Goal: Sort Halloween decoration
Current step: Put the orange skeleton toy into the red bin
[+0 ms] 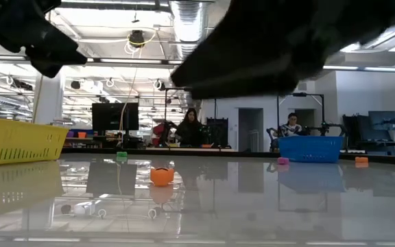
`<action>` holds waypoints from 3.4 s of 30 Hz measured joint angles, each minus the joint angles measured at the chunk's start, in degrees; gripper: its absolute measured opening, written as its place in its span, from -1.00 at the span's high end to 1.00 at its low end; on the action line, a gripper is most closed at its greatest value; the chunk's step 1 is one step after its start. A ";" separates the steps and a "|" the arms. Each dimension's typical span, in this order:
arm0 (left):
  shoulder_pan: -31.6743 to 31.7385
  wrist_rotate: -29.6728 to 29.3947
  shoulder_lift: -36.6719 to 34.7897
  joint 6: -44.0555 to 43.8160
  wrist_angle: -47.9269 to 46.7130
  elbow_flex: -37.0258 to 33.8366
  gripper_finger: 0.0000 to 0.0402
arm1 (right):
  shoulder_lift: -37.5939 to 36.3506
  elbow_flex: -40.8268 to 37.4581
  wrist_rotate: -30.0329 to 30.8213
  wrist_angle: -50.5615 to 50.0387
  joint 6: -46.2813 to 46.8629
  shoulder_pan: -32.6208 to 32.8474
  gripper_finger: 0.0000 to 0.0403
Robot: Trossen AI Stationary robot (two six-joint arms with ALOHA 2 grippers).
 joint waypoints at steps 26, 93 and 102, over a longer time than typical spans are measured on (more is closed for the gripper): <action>-0.15 2.19 8.98 3.62 10.71 -1.57 0.29 | 16.37 11.96 8.72 -7.21 13.33 -1.63 -0.16; -0.13 3.21 8.97 4.14 10.62 -1.52 0.30 | 9.07 11.78 -11.90 -4.19 5.26 -8.37 0.73; -0.13 2.70 8.95 5.46 10.57 -1.52 0.30 | 15.73 23.13 -22.21 9.61 -8.66 -11.05 0.73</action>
